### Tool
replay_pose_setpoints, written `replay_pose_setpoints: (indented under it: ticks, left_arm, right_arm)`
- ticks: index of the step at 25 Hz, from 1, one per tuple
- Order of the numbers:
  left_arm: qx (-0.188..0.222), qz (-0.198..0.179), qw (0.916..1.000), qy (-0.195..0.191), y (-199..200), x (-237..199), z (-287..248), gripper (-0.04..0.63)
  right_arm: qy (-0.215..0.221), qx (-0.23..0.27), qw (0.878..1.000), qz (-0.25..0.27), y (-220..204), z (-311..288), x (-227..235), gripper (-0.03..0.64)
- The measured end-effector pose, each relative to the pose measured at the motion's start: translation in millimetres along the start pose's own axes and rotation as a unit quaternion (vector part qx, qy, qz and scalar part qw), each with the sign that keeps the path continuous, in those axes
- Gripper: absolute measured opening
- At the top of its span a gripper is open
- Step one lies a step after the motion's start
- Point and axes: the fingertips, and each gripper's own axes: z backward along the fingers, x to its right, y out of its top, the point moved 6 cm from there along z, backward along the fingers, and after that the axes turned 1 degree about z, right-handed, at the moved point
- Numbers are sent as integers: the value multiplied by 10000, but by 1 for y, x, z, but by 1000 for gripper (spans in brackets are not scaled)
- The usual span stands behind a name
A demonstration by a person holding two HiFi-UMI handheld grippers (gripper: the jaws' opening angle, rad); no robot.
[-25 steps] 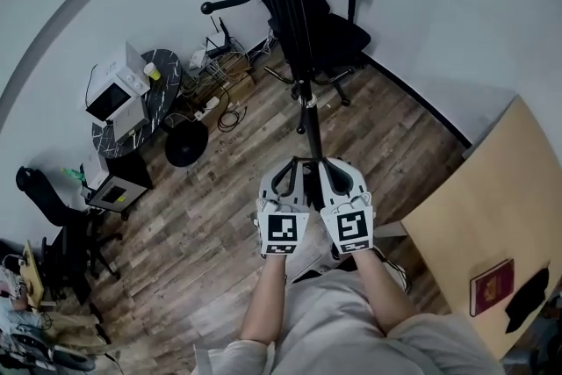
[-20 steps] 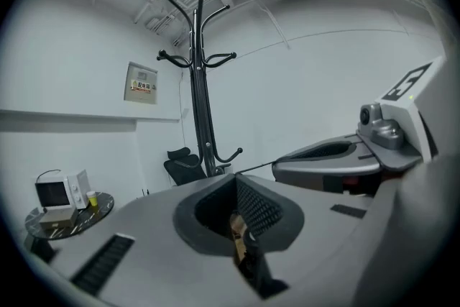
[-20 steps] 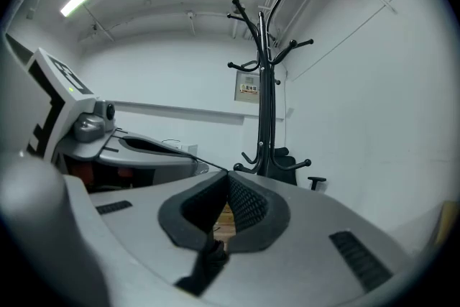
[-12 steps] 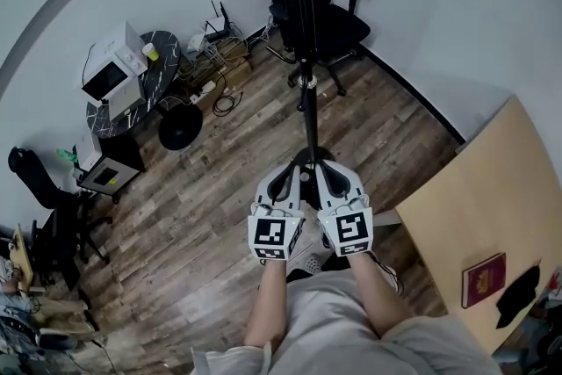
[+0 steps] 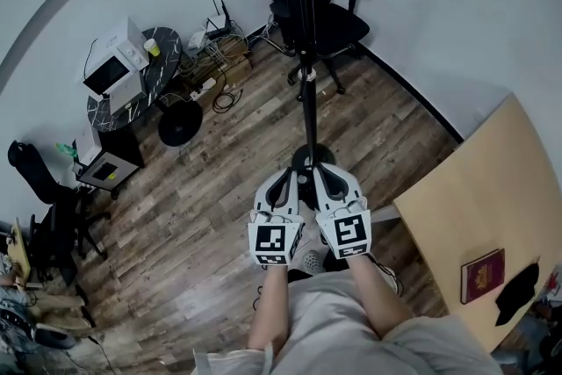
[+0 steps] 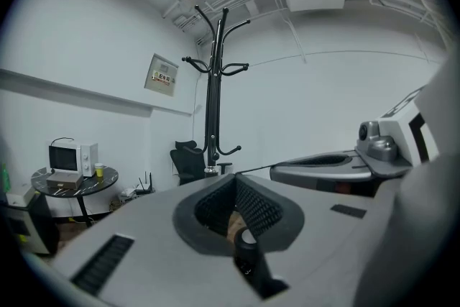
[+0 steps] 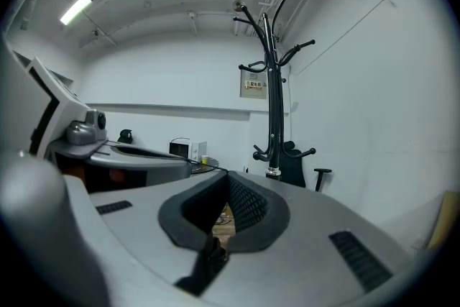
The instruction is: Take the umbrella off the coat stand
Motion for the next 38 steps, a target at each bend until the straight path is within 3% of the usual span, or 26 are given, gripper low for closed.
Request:
replay_pose_setpoints:
  ticks: [8,13,33,38]
  left_arm:
    - [-55,50,9999,100,1,4,16,21]
    - [124,101,9998,74,-2,6,26,21]
    - [-226,-91,9988,423,-7,-5,65,21]
    - [-75,37,9993,376,-13,-4,68,21]
  right_arm:
    - [-48,6,10000,76,2,10,-9,11]
    - [1,30,9999,100,2,17,-16,11]
    - [411,42,9988,252,0,26,-52,11]
    - [451,49,9985,314,-2,30,-54,11]
